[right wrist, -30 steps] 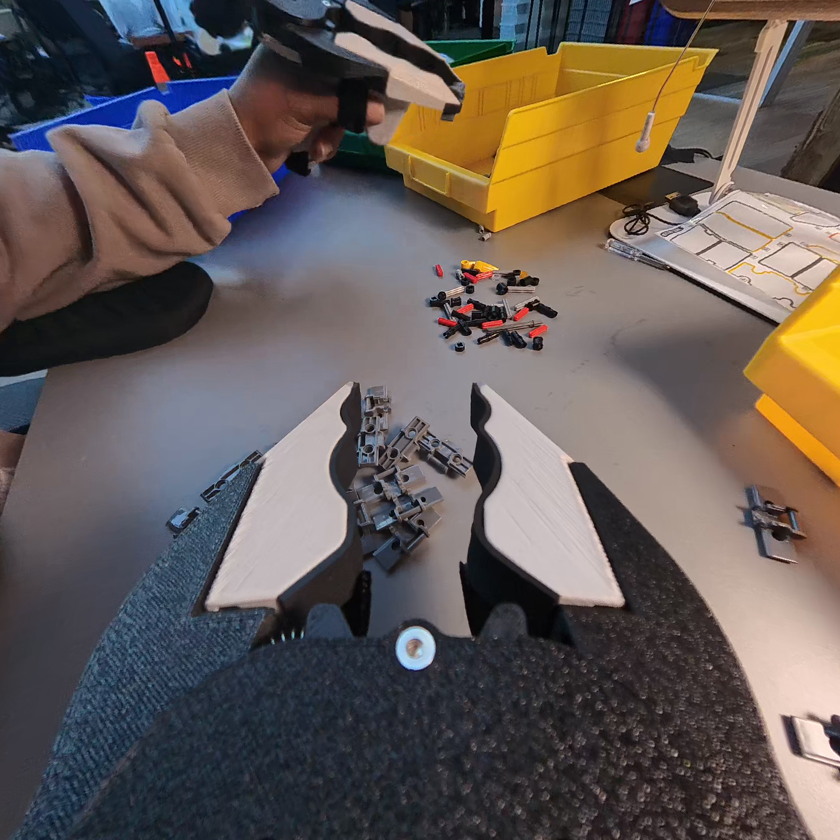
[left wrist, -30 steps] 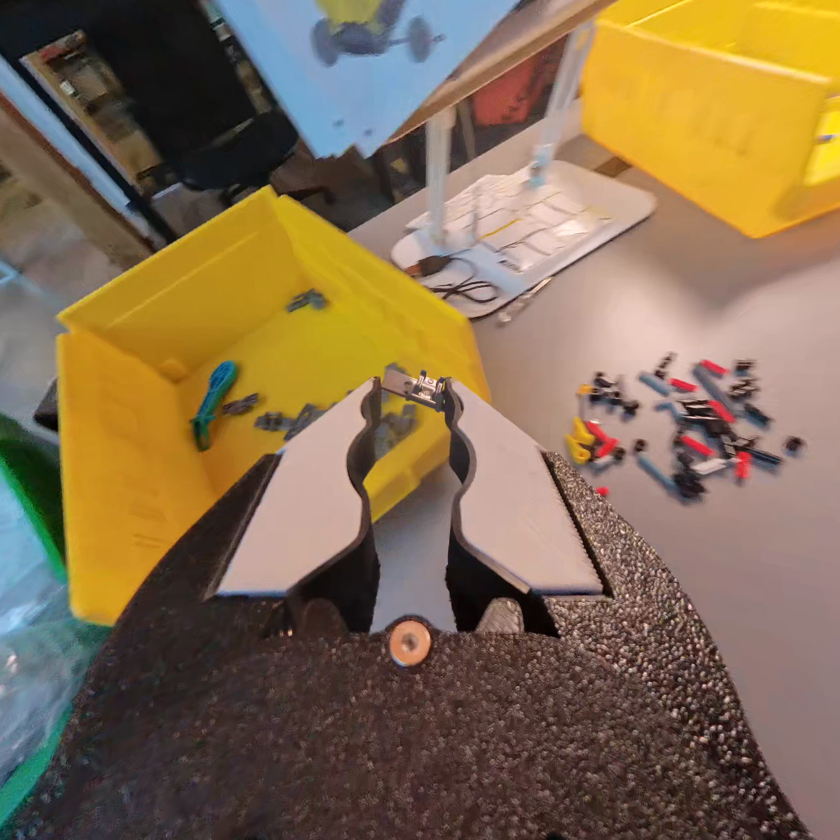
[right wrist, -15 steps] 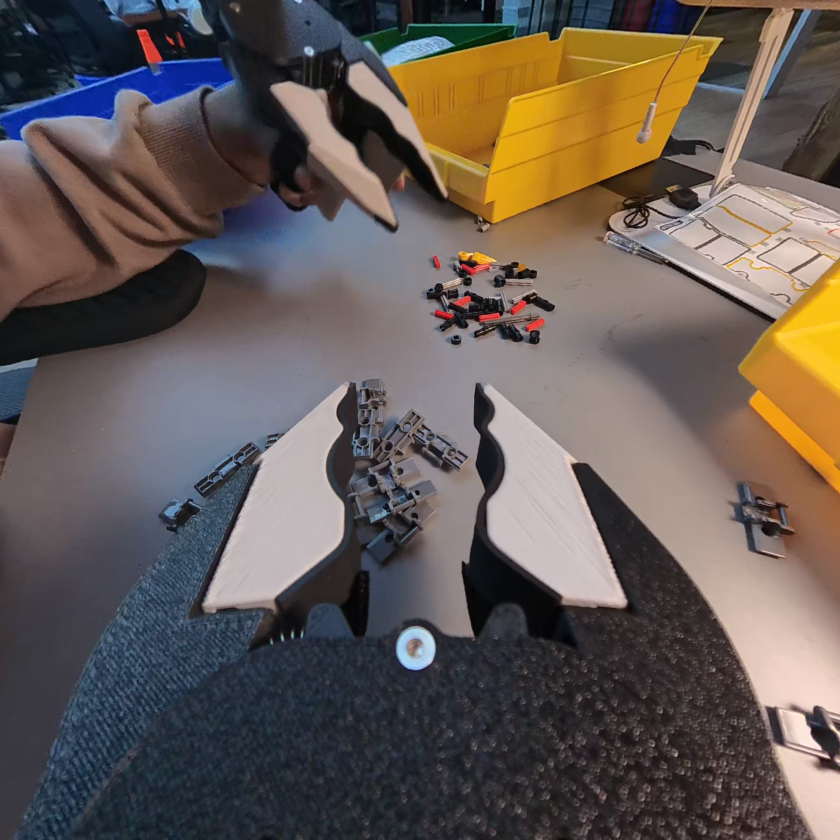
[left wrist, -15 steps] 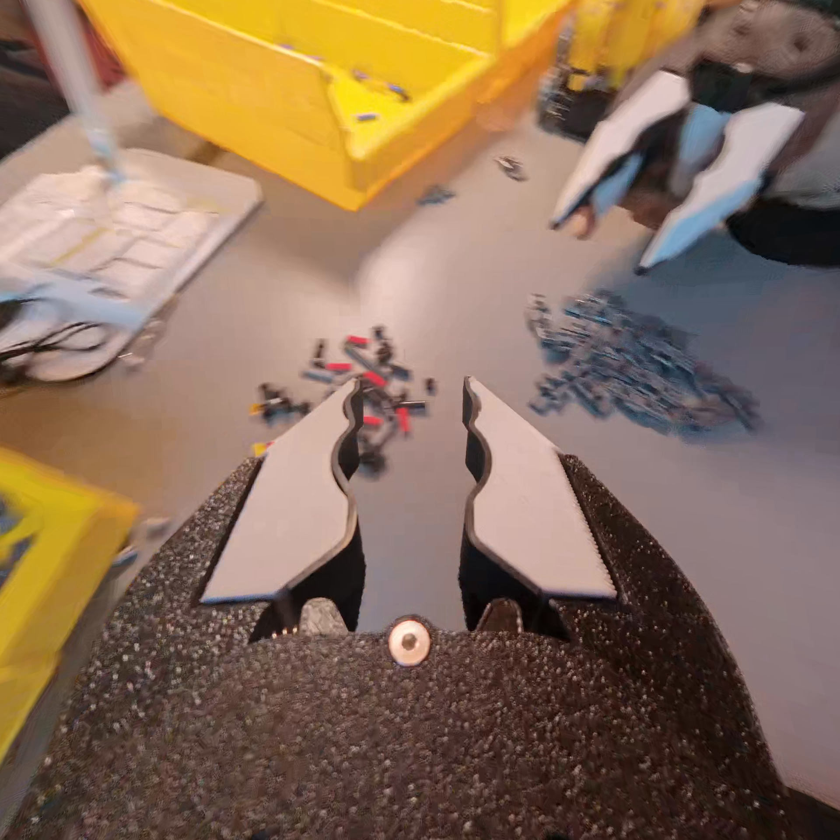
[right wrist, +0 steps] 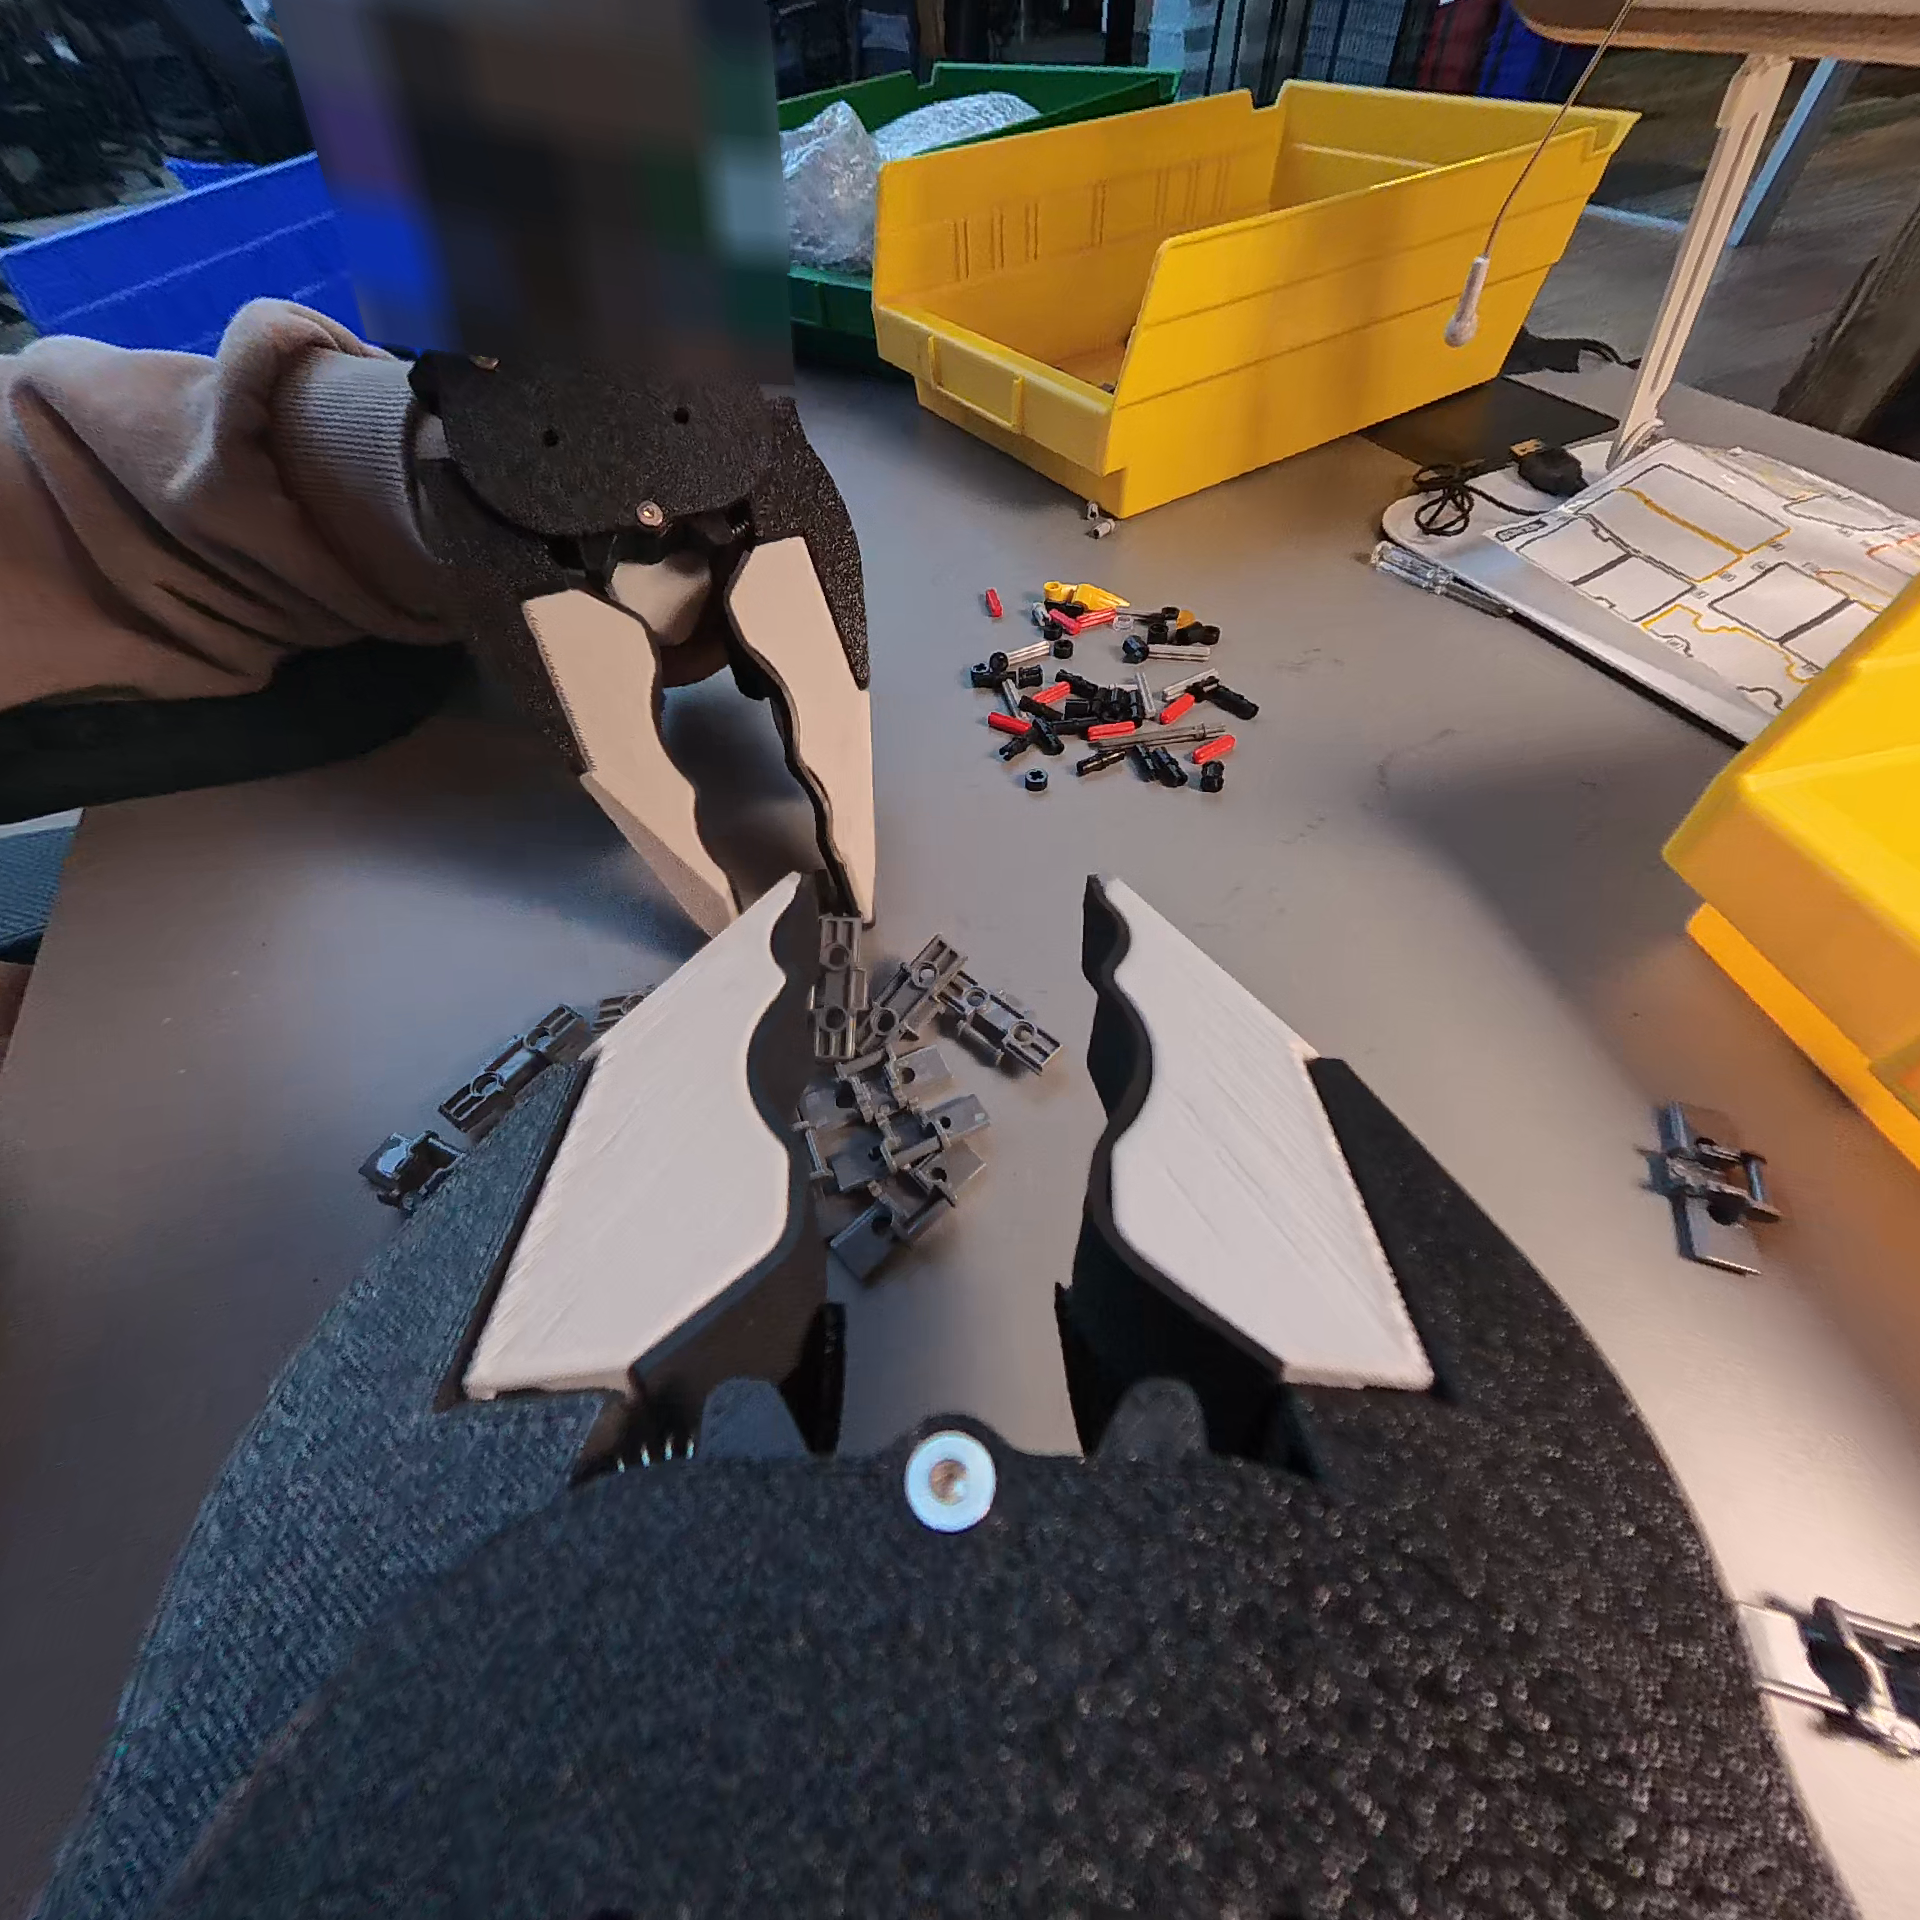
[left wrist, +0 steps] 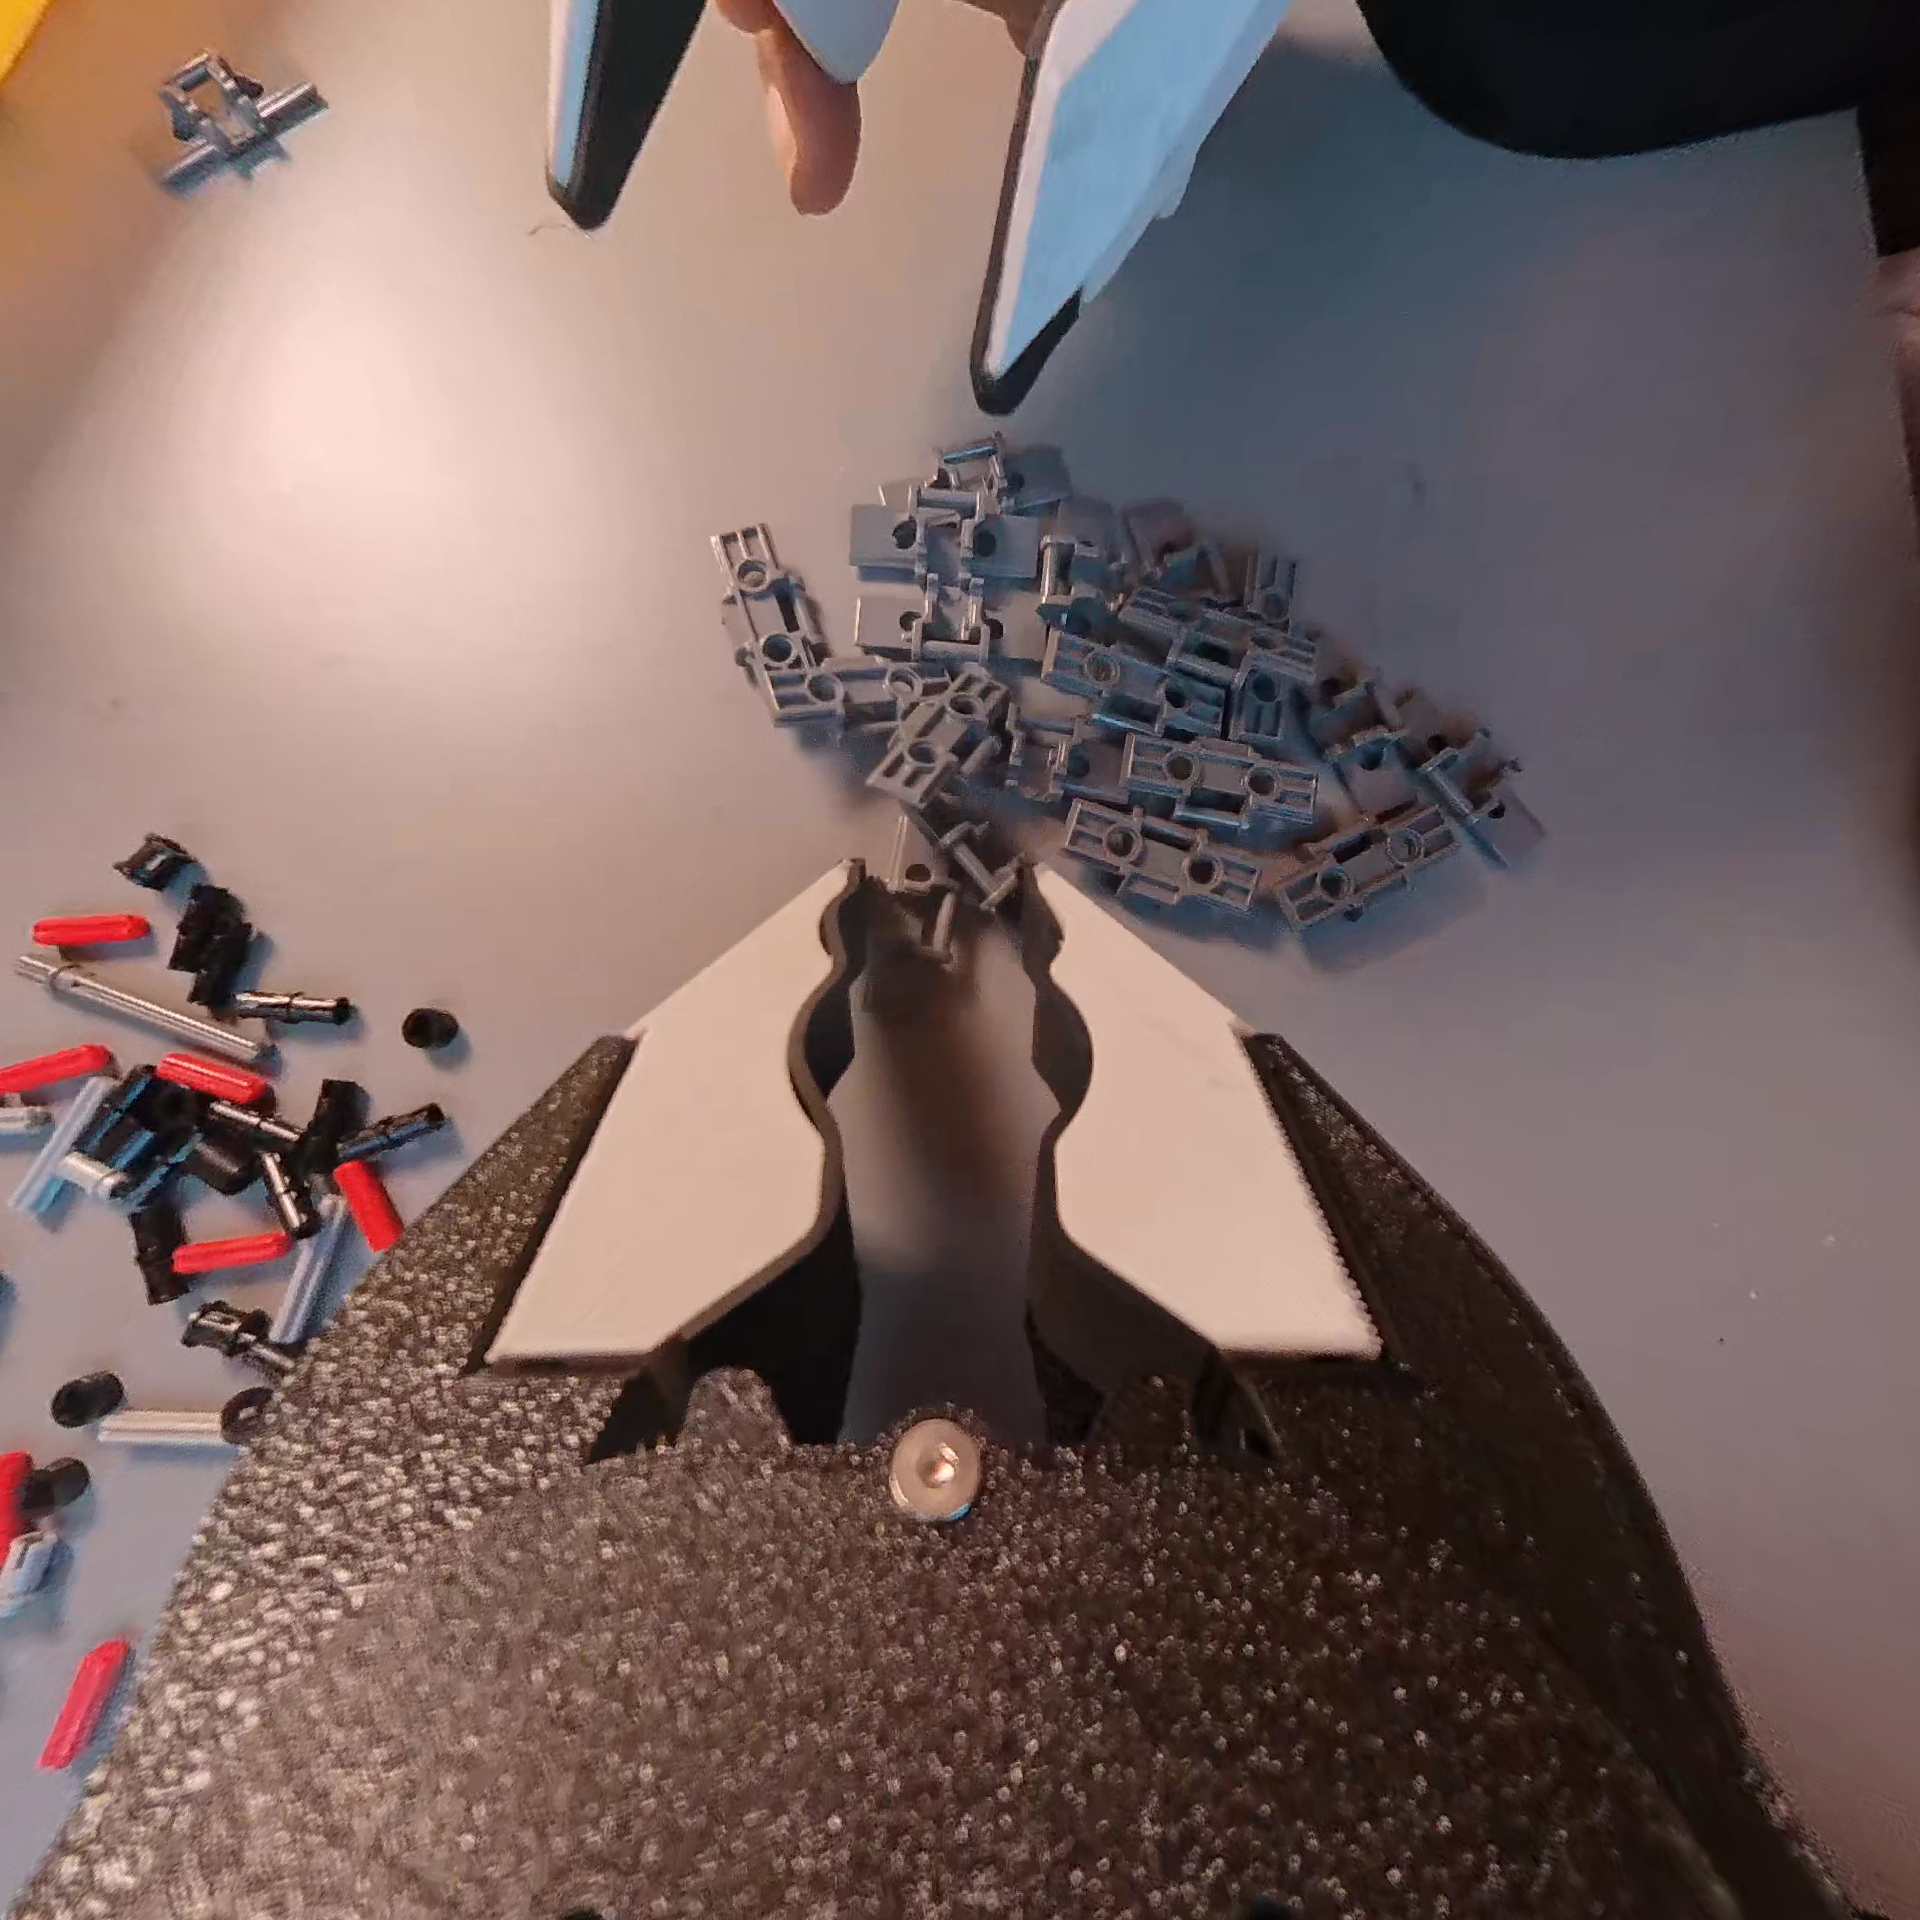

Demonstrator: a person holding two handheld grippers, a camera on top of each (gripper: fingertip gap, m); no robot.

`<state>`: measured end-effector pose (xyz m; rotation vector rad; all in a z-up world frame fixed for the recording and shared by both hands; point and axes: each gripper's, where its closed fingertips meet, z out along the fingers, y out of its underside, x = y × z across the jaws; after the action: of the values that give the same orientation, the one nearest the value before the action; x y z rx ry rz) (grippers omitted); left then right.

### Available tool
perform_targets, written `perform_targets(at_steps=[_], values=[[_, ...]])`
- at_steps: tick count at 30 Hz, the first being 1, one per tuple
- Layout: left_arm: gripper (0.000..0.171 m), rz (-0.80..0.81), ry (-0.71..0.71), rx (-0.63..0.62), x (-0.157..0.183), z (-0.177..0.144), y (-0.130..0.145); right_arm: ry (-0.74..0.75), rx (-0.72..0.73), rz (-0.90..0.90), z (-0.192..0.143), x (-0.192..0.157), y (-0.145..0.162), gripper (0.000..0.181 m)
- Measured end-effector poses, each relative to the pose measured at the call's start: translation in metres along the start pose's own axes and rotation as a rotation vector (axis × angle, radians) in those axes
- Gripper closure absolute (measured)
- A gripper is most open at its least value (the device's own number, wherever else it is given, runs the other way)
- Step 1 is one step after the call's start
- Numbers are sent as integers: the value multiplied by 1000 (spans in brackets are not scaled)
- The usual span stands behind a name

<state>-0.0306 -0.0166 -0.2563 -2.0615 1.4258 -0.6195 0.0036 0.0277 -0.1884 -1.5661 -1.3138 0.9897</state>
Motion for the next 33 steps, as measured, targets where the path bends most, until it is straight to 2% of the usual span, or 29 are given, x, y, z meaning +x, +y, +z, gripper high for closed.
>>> perform_targets(at_steps=[12,13,14,22,25,27,30,33], values=[[150,-17,-7,-50,-2,-13,11,8,-7,-12,-2,2,0,132],[153,-16,-11,-32,-3,-17,9,8,-7,-12,-2,2,1,132],[165,-18,-14,8,-4,-22,4,7,-8,-12,-1,2,1,132],[165,-55,-90,25,-23,-49,16,2,-20,-9,0,2,4,132],[165,-76,-129,82,-33,-62,10,4,-20,-8,0,2,4,132],[165,-93,-223,139,-51,-79,5,4,-22,-7,0,3,5,132],[165,-176,-470,275,-101,-126,3,2,-23,-5,1,3,5,132],[165,-343,-729,397,-159,-185,23,-5,-31,-1,2,2,8,132]])
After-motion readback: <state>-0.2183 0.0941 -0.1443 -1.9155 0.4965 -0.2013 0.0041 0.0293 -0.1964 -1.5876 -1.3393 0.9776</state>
